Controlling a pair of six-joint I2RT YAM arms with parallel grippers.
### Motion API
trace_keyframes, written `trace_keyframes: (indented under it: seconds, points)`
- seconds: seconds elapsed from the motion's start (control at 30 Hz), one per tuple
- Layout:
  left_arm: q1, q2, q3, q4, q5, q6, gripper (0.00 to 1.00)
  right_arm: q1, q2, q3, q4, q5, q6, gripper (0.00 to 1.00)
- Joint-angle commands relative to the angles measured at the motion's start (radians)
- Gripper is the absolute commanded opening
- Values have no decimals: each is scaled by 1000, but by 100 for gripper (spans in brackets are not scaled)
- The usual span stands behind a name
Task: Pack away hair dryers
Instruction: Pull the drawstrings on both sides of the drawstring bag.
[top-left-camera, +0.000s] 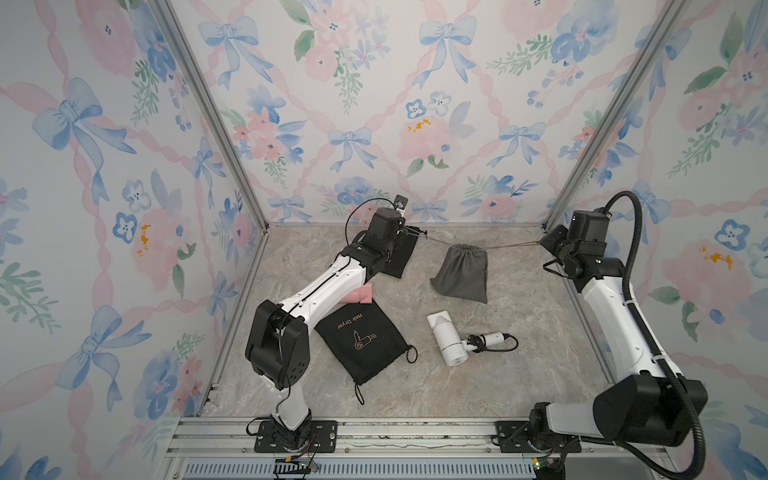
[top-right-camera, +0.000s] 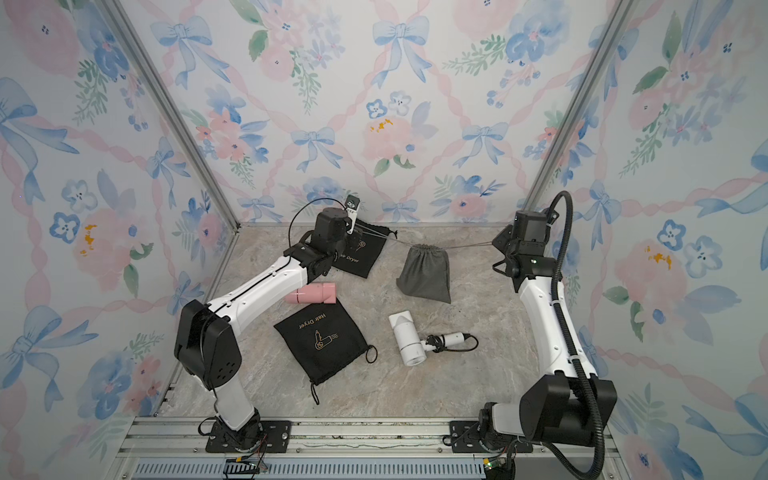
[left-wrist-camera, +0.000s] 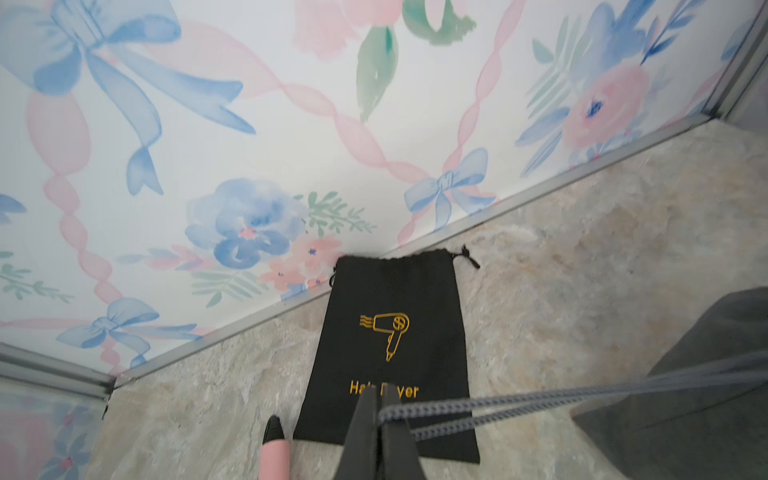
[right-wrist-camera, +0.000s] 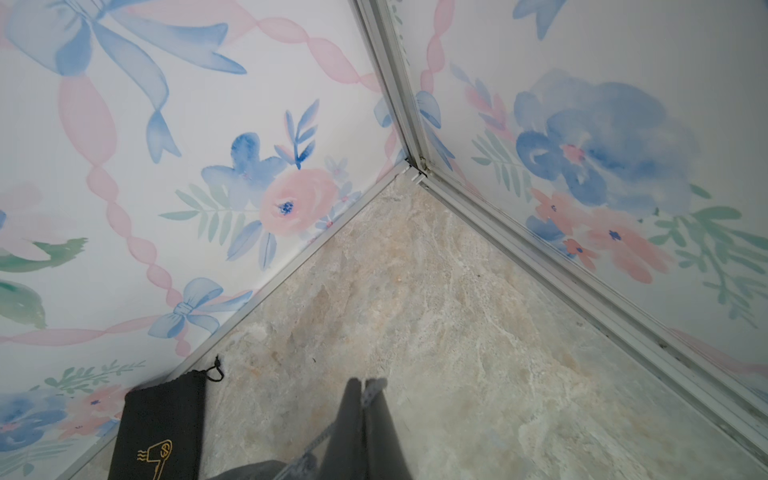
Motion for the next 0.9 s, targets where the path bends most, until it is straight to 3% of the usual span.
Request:
trace_keyframes:
  seconds: [0.0, 0.53, 0.87]
  points:
    - [14, 52, 98, -12, -15, -20, 0, -39, 64, 100, 14, 46, -18, 0]
    - [11, 335, 508, -35, 88, -17, 0, -58, 438, 532, 110, -111, -5, 0]
    - [11, 413, 631, -37, 120, -27, 0, -61, 570, 791, 58, -131, -27, 0]
